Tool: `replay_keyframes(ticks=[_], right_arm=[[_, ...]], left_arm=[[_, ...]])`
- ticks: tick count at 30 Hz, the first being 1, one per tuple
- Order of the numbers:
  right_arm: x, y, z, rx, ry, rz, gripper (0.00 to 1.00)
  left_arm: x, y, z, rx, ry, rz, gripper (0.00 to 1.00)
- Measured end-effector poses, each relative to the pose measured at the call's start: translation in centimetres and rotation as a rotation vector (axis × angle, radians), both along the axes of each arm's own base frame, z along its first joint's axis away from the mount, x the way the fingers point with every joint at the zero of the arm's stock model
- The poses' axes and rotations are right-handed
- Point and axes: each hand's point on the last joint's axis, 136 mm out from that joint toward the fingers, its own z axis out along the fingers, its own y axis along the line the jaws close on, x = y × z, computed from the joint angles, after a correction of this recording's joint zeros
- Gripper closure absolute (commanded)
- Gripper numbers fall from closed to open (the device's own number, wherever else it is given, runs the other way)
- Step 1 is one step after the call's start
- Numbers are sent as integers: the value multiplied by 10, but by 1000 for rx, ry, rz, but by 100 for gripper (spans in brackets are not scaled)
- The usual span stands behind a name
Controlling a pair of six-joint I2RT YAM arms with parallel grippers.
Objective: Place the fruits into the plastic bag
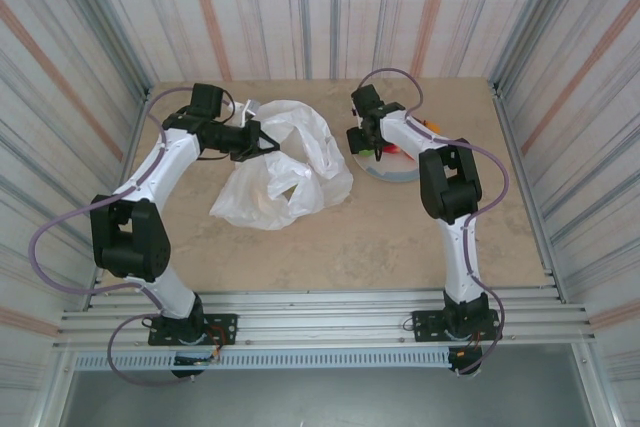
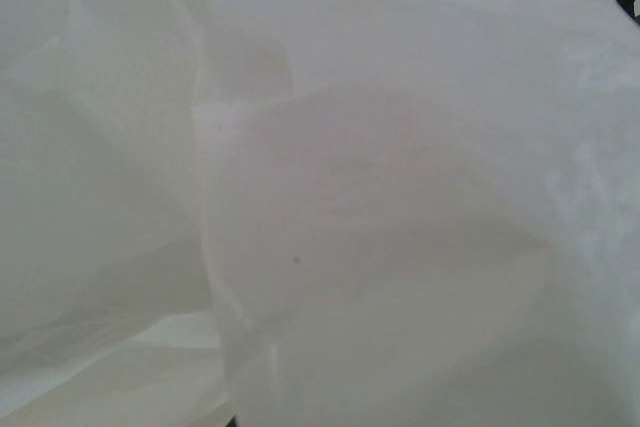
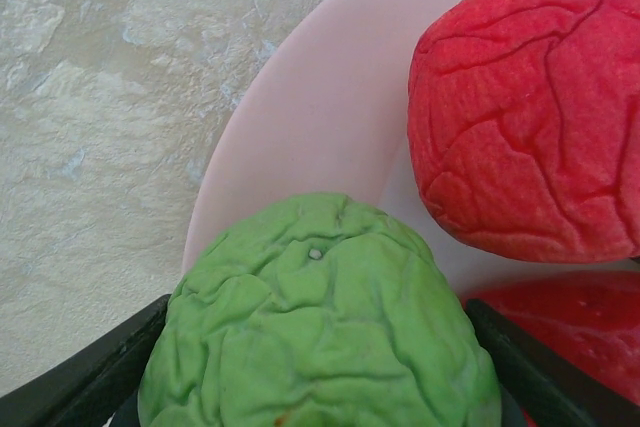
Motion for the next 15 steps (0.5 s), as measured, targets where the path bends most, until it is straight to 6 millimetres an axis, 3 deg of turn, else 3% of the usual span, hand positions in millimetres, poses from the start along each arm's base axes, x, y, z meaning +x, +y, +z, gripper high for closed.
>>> replay_keyframes(ticks=[4,8,15], right_arm=[[-2,0,0,6,-2,2,33],[-20,-3,9,30,3,12,35],[-67,-5,72,188,-104,23,37]], left_arm=[[0,0,0,0,0,0,100],[0,0,0,0,0,0,100],[0,0,0,-1,0,-1,100]])
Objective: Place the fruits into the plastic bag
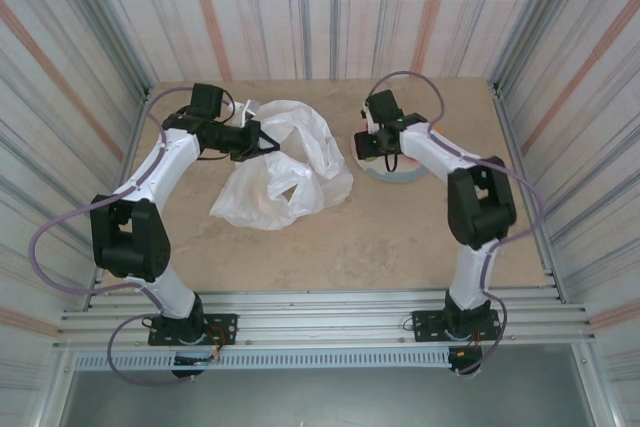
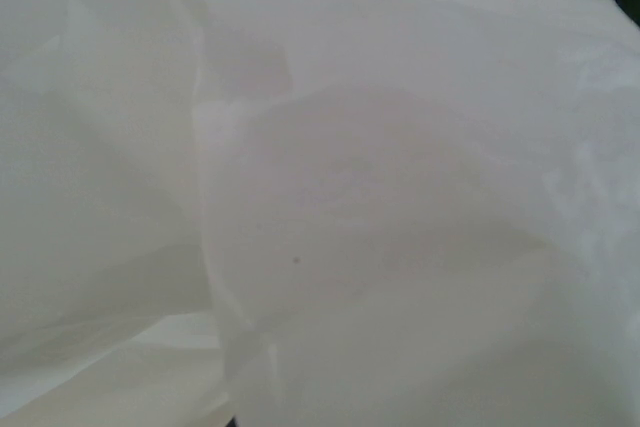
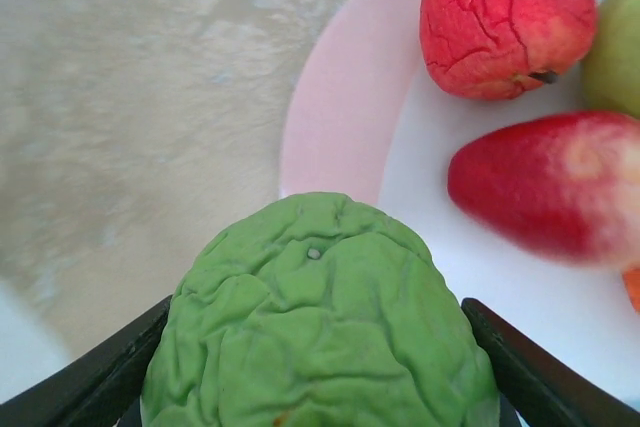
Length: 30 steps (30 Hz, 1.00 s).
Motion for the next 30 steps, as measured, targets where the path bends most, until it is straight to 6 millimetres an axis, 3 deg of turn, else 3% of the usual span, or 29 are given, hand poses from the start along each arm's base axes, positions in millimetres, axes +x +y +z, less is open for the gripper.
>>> replay_keyframes(ticks=[3,6,10,14,17,30], right_arm=[[-27,-3,24,73,-47,11,38],[-58,-2,33,143,-62,36,39],[-101,10,21,185,-34,99,39],[-132,38,8,209,-12,194,39],[-138,53,7,227,-22,229,39],[-116,114,11,292,-74,312,40]], left_arm=[[0,0,0,-1,1,-1,100],[0,0,0,-2,1,-1,100],[0,0,0,-2,1,-1,100],[0,0,0,-3,0,-1,100],[0,-1,0,-4,1,-2,100],[-5,-9,0,-10,2,-26,100]])
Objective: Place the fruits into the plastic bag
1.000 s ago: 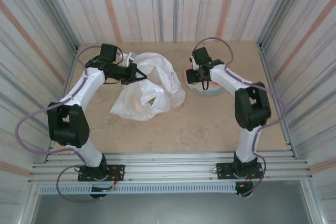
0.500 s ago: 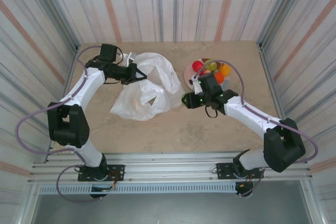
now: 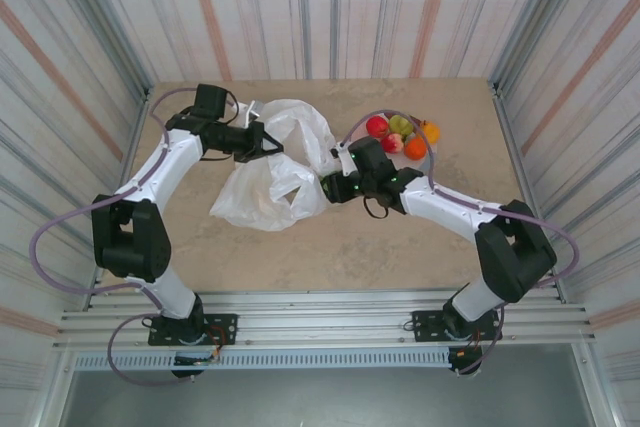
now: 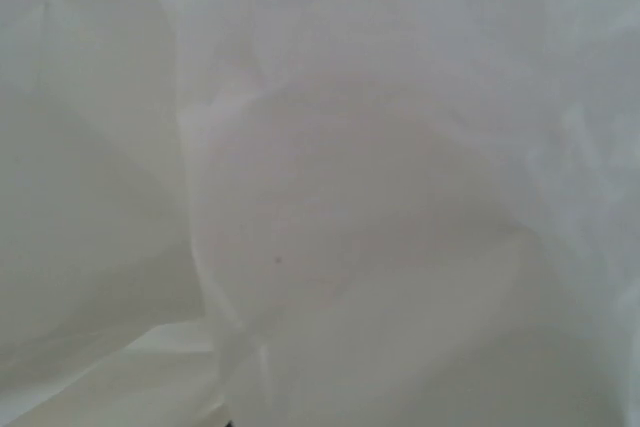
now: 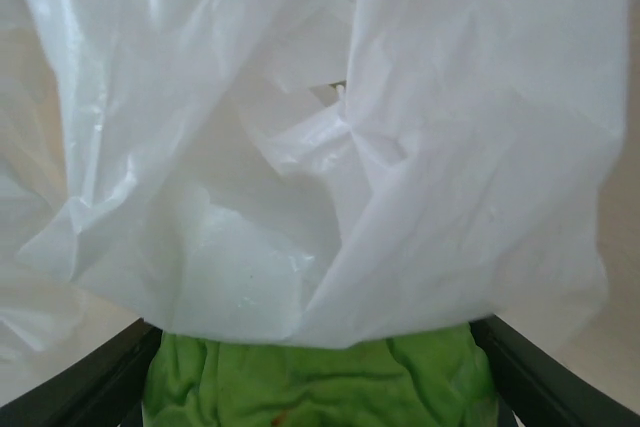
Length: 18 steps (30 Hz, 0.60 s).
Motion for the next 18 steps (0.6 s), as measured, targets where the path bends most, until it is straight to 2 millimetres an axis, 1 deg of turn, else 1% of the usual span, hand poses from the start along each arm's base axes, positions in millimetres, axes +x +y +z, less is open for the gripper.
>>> replay_keyframes(ticks=[5,10,14,18], right_arm=[[4,20,-1,70,17,-26,41],[12,32,-7,145,61,-111,41],[22,41,-9,209,103,-211,41],[35,56,-7,281,145,-299,40]], left_arm=[[-2,-4,0,0,0,-10,100],[-6,-10,0,0,0,-28,100],[-8,-14,0,0,0,-38,100],[-8,-14,0,-1,0,-39,100]])
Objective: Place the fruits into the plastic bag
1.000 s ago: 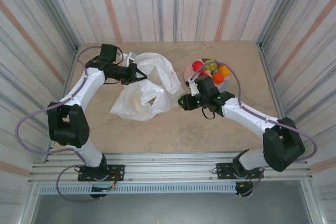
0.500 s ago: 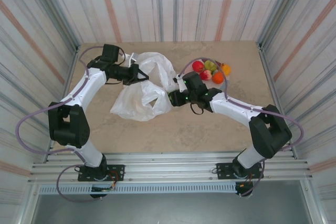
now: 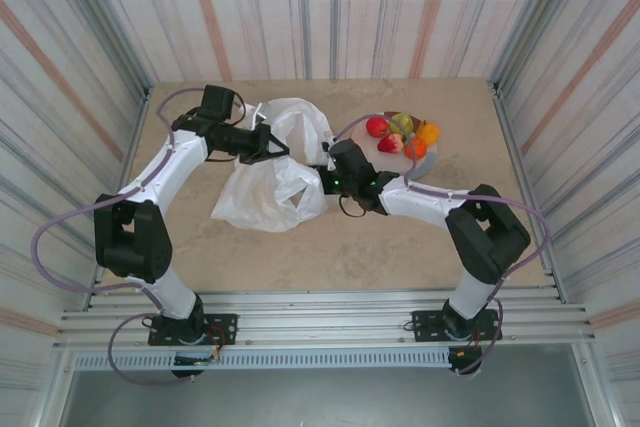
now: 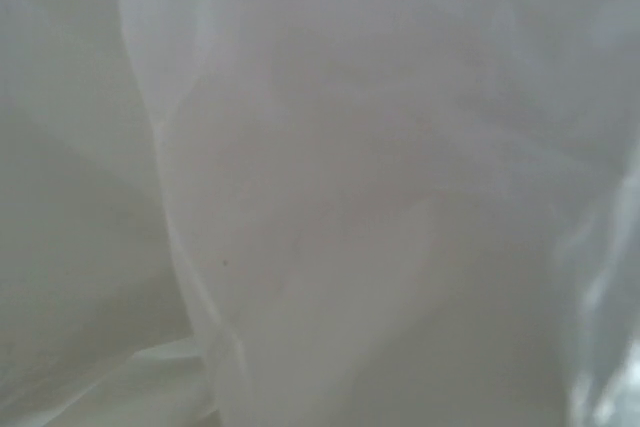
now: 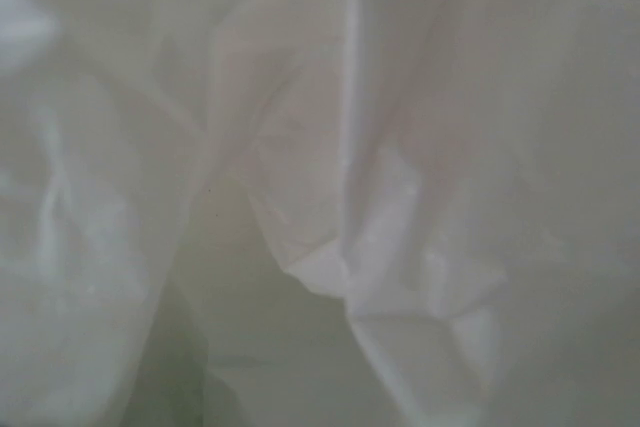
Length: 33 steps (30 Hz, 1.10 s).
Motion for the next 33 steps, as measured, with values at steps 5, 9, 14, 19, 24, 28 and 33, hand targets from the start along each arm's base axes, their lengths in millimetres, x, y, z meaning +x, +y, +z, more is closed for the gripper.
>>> replay_keyframes(ticks=[5,9,14,19,24,28,33], right_arm=[[10,21,1,75,25,-96,40],[16,34,-2,135,51,-169,39],[27,42,-9,182,85,-238,32],[36,48,-10,223,105,-285,27],[40,53,-10,248,123,-300,23],[40,54,-14,253,137,-305,19],[39,54,-16,246,144,-306,15]], left_arm=[[0,0,0,-2,1,-2,100],[0,0,0,-3,1,-2,100],[0,0,0,-3,1,-2,100],[-1,-1,1,-5,1,-4,100],[-1,-1,1,-5,1,-3,100],[-1,-1,1,-5,1,-4,100],[-1,-1,1,-5,2,-4,100]])
